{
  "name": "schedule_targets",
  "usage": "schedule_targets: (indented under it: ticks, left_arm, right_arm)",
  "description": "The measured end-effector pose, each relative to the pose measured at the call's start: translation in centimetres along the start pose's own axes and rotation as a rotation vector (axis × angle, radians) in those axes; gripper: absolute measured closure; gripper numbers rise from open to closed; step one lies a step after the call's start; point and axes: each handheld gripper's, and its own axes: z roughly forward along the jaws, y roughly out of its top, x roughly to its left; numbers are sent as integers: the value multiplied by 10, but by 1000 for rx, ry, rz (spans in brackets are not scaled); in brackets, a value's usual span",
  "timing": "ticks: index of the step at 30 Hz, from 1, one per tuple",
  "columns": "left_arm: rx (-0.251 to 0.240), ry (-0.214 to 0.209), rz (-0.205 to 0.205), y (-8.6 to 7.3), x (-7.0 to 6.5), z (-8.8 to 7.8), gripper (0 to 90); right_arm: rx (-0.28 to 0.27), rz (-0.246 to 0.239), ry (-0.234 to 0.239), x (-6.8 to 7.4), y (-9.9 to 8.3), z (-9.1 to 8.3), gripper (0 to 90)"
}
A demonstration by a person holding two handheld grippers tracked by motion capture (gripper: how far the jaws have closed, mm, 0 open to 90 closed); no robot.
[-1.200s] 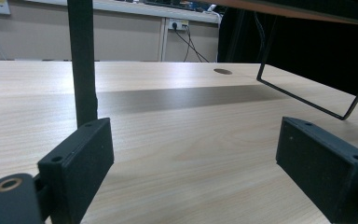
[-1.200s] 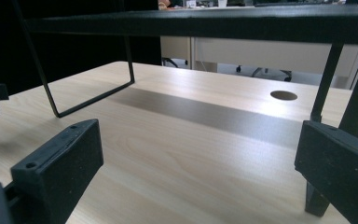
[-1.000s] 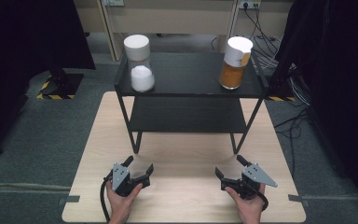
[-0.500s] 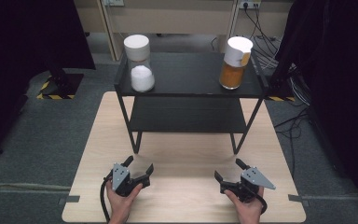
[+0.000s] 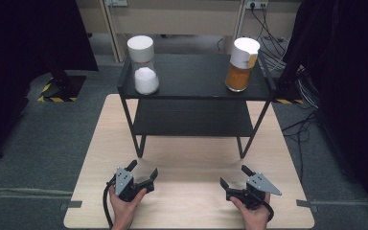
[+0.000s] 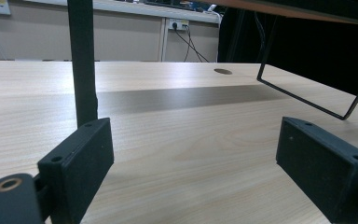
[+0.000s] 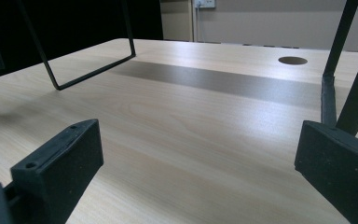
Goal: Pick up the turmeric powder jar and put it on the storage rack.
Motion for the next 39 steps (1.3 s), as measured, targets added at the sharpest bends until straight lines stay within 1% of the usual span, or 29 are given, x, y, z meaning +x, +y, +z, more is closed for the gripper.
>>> schedule_targets:
  ticks: [13, 16, 21, 27, 32, 39]
  left_arm:
    - [0, 0, 1, 0, 0, 0, 105]
    - [0, 0, 2, 0, 0, 0, 105]
    - [0, 1, 1, 0, 0, 0, 105]
    - [2, 1, 0, 0, 0, 0, 105]
    - [2, 2, 0, 0, 0, 0, 105]
    - [3, 2, 0, 0, 0, 0, 105]
  right_arm:
    - [14, 16, -1, -1, -3, -1, 12]
    - [26, 18, 6, -2, -1, 0, 12]
    - [52, 37, 17, -5, 4, 1, 16]
    - [66, 27, 24, -5, 6, 3, 19]
    - [84, 6, 36, -5, 9, 5, 22]
    - [92, 2, 42, -5, 11, 6, 23]
